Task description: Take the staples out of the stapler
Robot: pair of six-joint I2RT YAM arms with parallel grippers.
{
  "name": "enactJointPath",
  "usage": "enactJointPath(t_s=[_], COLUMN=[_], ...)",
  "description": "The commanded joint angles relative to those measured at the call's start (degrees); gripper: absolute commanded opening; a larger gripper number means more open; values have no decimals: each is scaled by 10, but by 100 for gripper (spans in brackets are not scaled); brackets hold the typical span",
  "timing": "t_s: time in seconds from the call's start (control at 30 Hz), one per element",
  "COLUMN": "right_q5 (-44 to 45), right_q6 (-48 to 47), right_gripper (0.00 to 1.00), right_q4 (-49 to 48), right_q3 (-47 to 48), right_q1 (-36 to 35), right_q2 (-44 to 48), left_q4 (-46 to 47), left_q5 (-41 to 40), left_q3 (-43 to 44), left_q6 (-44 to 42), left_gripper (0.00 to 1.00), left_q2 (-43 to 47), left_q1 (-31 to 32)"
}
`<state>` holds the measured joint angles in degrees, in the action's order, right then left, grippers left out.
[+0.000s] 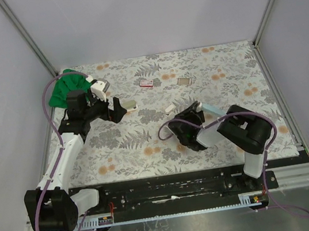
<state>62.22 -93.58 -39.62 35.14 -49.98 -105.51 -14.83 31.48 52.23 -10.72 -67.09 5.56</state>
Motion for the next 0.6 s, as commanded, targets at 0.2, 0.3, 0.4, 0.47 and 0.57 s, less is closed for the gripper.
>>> enactJointPath(t_s=[0.2, 0.3, 0.4, 0.47, 0.57], right_q5=[-212, -242, -306, -397, -509], right_q6=[421, 432, 470, 503, 534], right_gripper=[51, 51, 51, 51, 51], right_q4=[564, 577, 631, 675, 739], right_q3=[233, 223, 243, 265, 295], right_q1=[12, 12, 11, 17, 29], right_q2=[121, 117, 116, 124, 135], left_q4=[43, 43, 38, 33, 26], left_q5=[9, 19, 42, 68, 100], left_q3=[-4, -3, -3, -4, -4], left_q6=[10, 10, 3, -4, -14], left_gripper=[100, 100, 100, 100, 100], left_q2=[6, 8, 10, 12, 13], left_q1=[-7, -7, -8, -8, -7])
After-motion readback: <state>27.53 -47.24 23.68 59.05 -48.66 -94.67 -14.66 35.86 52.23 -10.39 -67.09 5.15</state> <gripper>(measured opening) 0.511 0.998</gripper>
